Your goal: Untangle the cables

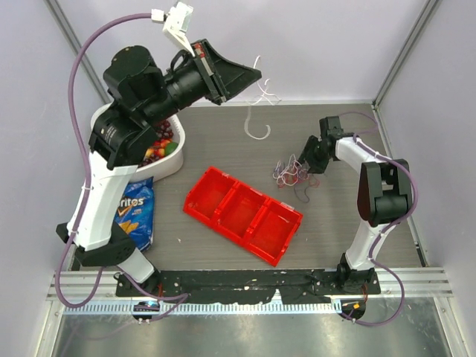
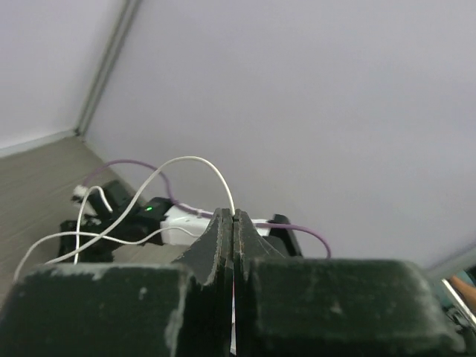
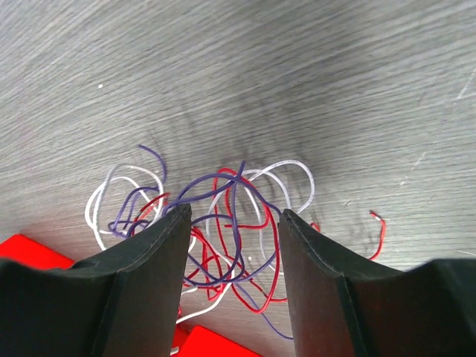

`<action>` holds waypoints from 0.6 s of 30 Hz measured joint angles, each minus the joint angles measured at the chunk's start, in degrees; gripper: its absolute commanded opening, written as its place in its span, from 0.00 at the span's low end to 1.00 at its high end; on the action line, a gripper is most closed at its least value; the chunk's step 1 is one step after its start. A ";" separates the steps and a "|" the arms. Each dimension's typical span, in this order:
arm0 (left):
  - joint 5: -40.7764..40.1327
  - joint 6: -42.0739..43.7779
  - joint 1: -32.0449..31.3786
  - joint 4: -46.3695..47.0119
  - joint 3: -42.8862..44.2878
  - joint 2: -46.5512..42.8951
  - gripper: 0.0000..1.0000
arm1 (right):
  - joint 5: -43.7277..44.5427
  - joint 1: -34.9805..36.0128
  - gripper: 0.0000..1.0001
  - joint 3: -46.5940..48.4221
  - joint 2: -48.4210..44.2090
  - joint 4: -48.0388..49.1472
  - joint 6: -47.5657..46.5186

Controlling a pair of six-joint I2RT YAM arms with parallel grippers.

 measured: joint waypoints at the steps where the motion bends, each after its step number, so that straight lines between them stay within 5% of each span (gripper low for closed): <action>1: -2.32 0.87 -0.02 -1.27 -0.17 -0.20 0.00 | -0.33 0.00 0.56 0.42 -0.02 -0.28 -0.22; 8: -21.73 2.78 0.15 -11.98 -11.39 -4.15 0.00 | -2.47 0.02 0.56 3.28 -3.76 -4.44 -1.79; 18: -27.58 1.92 0.26 -15.80 -40.59 -14.14 0.00 | -1.29 0.02 0.55 5.11 -9.90 -8.98 -5.18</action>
